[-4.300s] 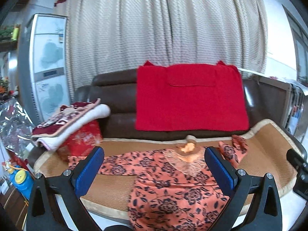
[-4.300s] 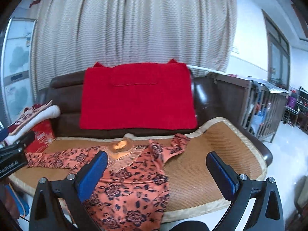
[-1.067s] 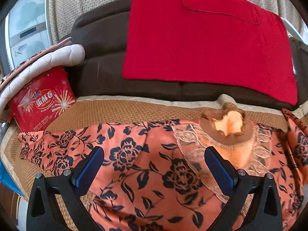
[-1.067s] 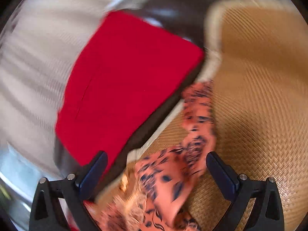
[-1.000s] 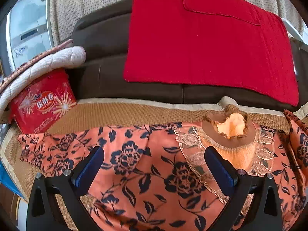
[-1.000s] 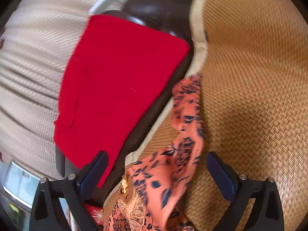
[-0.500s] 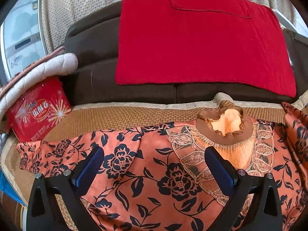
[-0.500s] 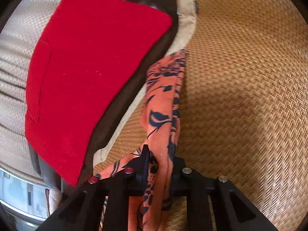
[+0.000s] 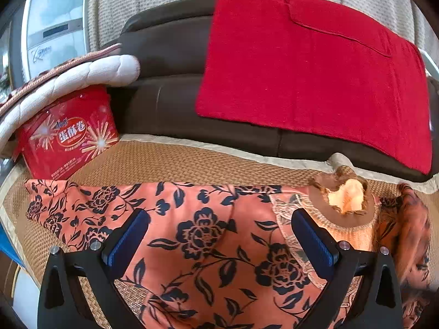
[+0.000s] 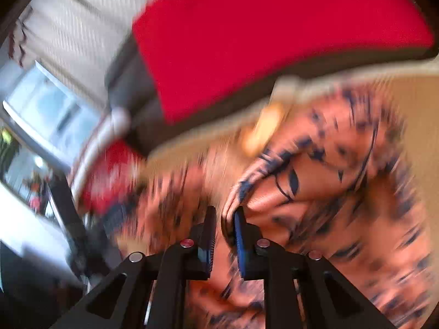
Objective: Fold small clothes
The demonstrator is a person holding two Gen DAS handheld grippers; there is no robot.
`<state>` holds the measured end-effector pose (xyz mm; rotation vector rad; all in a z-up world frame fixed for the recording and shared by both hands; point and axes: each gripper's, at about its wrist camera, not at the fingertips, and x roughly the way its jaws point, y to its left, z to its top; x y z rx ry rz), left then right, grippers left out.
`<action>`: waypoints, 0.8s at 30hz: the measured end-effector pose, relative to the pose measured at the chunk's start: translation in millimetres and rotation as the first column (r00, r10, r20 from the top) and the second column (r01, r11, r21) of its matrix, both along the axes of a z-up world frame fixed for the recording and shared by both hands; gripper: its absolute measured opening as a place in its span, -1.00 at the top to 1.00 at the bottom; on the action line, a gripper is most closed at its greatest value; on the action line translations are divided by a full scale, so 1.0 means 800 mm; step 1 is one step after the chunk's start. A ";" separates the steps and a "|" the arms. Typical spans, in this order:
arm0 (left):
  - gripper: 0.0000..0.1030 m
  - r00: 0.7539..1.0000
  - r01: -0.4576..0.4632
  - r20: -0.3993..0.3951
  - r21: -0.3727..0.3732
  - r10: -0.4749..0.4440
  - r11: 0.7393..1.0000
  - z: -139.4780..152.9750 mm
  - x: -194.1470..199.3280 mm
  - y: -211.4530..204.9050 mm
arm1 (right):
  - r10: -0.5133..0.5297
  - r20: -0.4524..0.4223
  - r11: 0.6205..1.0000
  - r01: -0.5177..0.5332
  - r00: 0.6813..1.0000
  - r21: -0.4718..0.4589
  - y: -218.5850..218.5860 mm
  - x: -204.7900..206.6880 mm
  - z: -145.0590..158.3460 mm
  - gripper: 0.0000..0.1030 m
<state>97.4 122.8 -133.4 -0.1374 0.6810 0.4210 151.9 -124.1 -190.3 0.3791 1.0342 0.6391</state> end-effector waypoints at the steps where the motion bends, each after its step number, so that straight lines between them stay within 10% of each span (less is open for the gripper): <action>1: -1.00 1.000 0.001 -0.003 -0.005 -0.001 1.000 -0.001 0.000 0.003 | 0.028 -0.064 0.999 -0.031 0.998 -0.042 0.014 -0.007 -0.019 0.64; 8: -1.00 0.995 0.094 -0.012 -0.023 -0.095 0.995 0.001 -0.004 -0.009 | -0.021 -0.107 0.999 0.026 0.994 0.047 -0.034 -0.019 -0.026 0.46; 9: -1.00 0.994 0.105 -0.014 -0.020 -0.106 0.994 0.001 -0.004 -0.013 | -0.044 -0.080 0.996 0.050 0.996 0.078 -0.045 -0.013 -0.012 0.10; 10: -1.00 0.993 0.116 -0.017 -0.013 -0.116 0.993 0.002 -0.004 -0.018 | -0.074 -0.059 0.990 0.080 0.996 0.118 -0.060 -0.012 -0.005 -0.66; 11: -1.00 0.992 0.125 -0.021 -0.006 -0.125 0.992 0.002 -0.004 -0.023 | -0.114 -0.042 0.980 0.120 0.993 0.157 -0.073 -0.012 -0.001 -0.87; 17: -1.00 0.979 0.197 -0.044 -0.041 -0.199 0.980 -0.005 0.001 -0.044 | -0.265 -0.107 0.851 0.285 0.958 0.442 -0.128 0.015 -0.009 -0.90; 24: -1.00 0.974 0.211 -0.066 -0.063 -0.215 0.975 -0.015 0.005 -0.049 | -0.417 -0.143 0.782 0.434 0.898 0.448 -0.163 0.061 -0.014 -0.90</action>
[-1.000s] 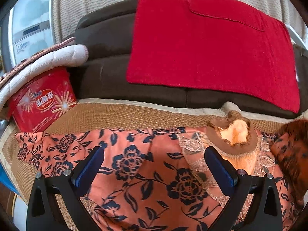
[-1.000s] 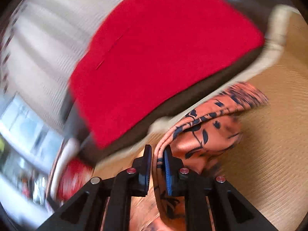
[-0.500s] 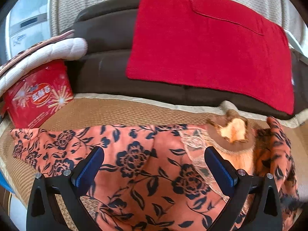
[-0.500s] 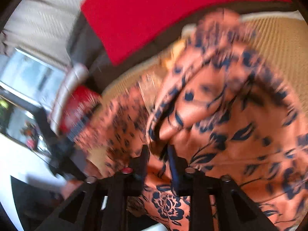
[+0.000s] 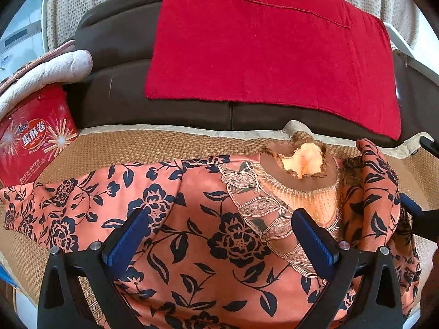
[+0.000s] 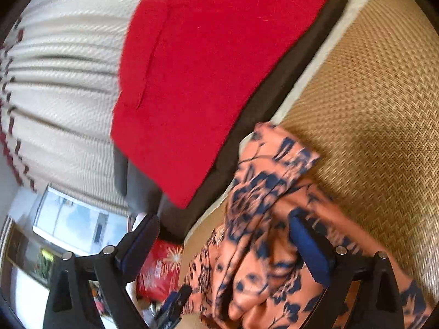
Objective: Fold small clothes
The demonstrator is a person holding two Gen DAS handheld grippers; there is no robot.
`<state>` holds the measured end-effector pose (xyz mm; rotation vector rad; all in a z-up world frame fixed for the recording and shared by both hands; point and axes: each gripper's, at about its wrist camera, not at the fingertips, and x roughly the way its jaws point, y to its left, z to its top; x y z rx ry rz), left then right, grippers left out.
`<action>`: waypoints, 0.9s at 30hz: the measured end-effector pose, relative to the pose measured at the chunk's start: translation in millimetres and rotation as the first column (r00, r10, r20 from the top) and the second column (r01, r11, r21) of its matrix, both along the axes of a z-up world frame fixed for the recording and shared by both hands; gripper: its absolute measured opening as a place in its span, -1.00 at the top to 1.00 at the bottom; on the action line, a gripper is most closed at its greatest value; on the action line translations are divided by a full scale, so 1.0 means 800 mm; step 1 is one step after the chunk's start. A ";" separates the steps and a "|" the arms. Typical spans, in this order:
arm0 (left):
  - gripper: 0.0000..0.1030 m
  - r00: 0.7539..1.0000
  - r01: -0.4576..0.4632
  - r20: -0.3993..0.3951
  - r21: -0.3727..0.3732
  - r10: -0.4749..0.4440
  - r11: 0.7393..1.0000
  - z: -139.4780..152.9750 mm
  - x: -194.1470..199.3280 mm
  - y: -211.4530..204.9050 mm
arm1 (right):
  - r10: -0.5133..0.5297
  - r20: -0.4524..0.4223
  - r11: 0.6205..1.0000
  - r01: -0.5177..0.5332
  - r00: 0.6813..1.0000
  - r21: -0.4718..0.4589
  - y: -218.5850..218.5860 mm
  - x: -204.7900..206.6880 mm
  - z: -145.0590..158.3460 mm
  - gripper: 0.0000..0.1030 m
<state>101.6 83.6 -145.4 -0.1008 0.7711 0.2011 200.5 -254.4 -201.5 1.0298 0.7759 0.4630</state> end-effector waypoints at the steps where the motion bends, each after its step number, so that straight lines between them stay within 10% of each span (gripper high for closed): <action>1: -1.00 1.000 0.001 -0.001 0.001 -0.001 1.000 0.000 0.000 0.000 | -0.009 -0.007 1.000 0.009 1.000 0.019 -0.002 0.005 -0.005 -0.90; 10: -1.00 0.999 -0.050 0.001 0.035 0.050 0.998 0.004 -0.002 0.027 | -0.015 -0.032 0.998 0.016 0.999 0.057 0.001 0.081 -0.027 -0.90; 13: -1.00 0.987 -0.159 0.025 0.079 0.157 0.984 0.011 -0.007 0.058 | 0.093 0.110 0.985 -0.107 0.990 0.133 0.031 0.078 0.006 -0.90; 17: -1.00 0.951 -0.306 0.060 0.015 0.304 0.952 0.020 -0.025 0.112 | 0.389 0.362 0.815 -0.500 0.847 0.294 0.102 0.052 0.064 -0.90; 19: -1.00 0.948 -0.309 0.064 -0.048 0.312 0.950 0.020 -0.032 0.125 | 0.411 0.399 0.859 -0.495 0.820 0.133 0.107 0.031 0.091 -0.90; 23: -1.00 0.961 -0.271 0.036 -0.083 0.275 0.959 0.014 -0.033 0.117 | 0.182 0.215 0.983 -0.182 0.960 -0.017 0.035 0.037 0.070 -0.90; 27: -1.00 0.982 -0.187 0.025 -0.026 0.188 0.982 0.012 -0.021 0.077 | -0.061 0.034 0.990 0.065 0.998 -0.128 -0.031 0.046 0.034 -0.90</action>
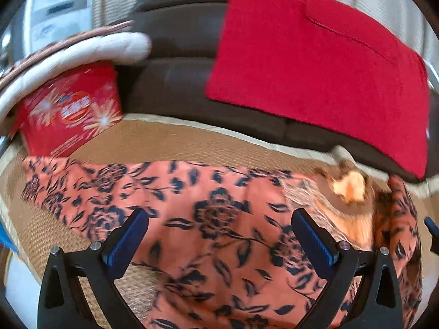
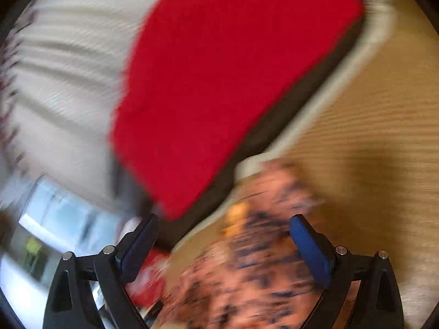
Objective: Fold small clothes
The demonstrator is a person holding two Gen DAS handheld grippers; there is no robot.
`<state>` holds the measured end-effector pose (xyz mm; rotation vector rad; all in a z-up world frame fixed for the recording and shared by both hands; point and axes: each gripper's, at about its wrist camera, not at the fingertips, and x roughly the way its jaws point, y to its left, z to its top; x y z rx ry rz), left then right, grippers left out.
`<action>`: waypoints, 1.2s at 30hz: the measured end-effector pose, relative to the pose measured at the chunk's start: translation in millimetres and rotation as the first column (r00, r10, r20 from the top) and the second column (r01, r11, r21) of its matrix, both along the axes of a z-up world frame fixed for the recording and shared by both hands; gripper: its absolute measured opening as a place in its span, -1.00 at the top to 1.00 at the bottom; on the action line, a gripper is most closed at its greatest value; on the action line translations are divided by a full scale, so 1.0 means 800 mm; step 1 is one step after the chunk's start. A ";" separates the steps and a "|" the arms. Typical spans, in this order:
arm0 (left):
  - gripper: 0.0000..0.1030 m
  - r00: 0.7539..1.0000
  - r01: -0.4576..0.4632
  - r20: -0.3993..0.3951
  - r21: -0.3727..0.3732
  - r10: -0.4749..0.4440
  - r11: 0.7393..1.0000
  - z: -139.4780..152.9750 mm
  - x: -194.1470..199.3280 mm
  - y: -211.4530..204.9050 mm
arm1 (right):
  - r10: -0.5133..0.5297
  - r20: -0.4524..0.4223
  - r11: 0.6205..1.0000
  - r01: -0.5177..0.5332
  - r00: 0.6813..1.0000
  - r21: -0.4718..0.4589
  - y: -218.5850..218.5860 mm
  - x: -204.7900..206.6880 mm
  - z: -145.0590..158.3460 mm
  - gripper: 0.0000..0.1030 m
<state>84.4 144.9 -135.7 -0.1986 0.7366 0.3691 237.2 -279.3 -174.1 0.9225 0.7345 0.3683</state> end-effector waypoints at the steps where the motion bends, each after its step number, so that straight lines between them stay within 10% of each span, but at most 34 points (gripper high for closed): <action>1: -1.00 1.000 0.029 -0.004 0.014 -0.029 0.999 0.000 0.004 -0.012 | -0.019 -0.013 1.000 0.019 1.000 0.004 -0.012 0.002 -0.007 -0.90; 9: -1.00 0.977 0.195 -0.117 0.155 -0.178 0.969 -0.021 0.028 -0.084 | 0.048 -0.139 0.998 -0.042 0.989 0.047 0.013 0.077 -0.060 -0.90; 14: -1.00 0.987 0.128 -0.117 0.149 -0.111 0.981 -0.022 0.023 -0.053 | 0.183 0.047 0.967 -0.189 0.982 0.174 0.063 0.077 -0.035 -0.90; 21: -1.00 0.998 0.033 -0.054 0.000 -0.033 0.999 -0.011 0.000 -0.007 | 0.613 0.295 0.624 -0.678 0.733 0.388 0.160 0.045 0.014 -0.90; 22: -1.00 0.998 0.034 -0.047 -0.001 -0.034 0.999 -0.009 -0.004 -0.007 | 0.647 0.255 0.625 -0.692 0.718 0.362 0.167 0.041 0.013 -0.90; 25: -1.00 0.998 0.045 -0.037 0.017 -0.044 0.999 -0.007 -0.007 -0.013 | 0.572 0.129 0.784 -0.586 0.810 0.202 0.138 0.040 0.007 -0.90; 29: -1.00 0.999 0.033 -0.027 0.052 -0.032 0.998 0.000 -0.012 -0.011 | 0.418 0.023 0.907 -0.418 0.908 0.044 0.063 0.035 0.005 -0.90; 36: -1.00 0.994 -0.110 0.001 -0.016 0.110 0.994 0.010 -0.029 0.061 | 0.302 -0.107 0.947 -0.311 0.947 -0.085 0.004 0.025 -0.011 -0.76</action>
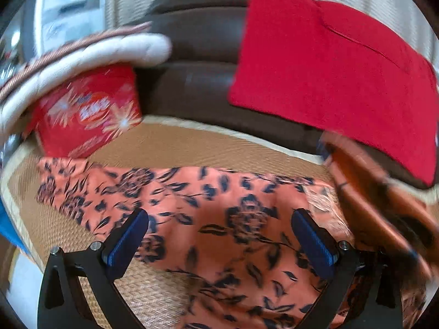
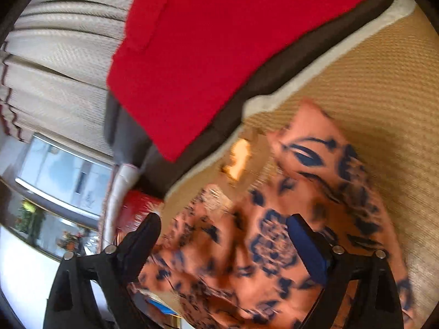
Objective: Fold small clothes
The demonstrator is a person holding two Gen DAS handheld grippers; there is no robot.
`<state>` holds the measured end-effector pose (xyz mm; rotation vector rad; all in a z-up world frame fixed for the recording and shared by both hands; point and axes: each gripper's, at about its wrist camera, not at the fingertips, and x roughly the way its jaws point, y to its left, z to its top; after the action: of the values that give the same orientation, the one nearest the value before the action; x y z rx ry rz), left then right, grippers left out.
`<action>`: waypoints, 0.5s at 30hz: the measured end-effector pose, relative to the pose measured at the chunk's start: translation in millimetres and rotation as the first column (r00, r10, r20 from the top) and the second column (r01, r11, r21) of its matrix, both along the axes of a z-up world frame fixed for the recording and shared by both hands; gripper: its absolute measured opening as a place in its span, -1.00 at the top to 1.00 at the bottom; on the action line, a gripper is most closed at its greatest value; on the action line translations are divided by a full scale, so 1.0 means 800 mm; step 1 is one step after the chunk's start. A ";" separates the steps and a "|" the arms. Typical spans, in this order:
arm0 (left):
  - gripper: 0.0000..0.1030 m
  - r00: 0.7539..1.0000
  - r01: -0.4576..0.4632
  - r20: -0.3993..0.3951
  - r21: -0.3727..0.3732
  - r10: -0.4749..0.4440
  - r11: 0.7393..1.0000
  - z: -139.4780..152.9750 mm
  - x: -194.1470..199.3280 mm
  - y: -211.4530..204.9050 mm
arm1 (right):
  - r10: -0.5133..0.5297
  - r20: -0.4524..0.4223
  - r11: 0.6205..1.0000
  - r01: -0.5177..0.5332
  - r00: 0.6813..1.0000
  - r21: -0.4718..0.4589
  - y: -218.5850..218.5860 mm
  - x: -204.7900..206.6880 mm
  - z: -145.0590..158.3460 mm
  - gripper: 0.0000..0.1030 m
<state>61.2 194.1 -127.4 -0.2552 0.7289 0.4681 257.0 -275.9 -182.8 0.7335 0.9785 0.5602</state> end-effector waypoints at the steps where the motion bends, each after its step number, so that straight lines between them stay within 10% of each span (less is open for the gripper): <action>1: -1.00 1.000 -0.022 0.000 -0.029 0.022 0.999 -0.002 -0.003 0.014 | 0.001 -0.004 0.999 -0.002 1.000 -0.051 -0.003 0.002 0.007 -0.69; 9: -1.00 0.998 -0.050 -0.041 -0.142 0.044 0.989 -0.026 -0.011 0.053 | -0.049 -0.006 0.908 0.042 0.999 -0.416 -0.005 -0.015 -0.016 -0.39; 15: -0.79 0.994 0.003 -0.110 -0.201 -0.026 0.980 -0.053 0.009 0.037 | -0.091 0.072 0.884 0.114 0.993 -0.453 -0.026 -0.007 -0.007 -0.37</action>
<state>68.6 223.7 -169.7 -0.4153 0.8886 0.3969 251.3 -296.5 -188.2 0.3431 0.9717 0.2362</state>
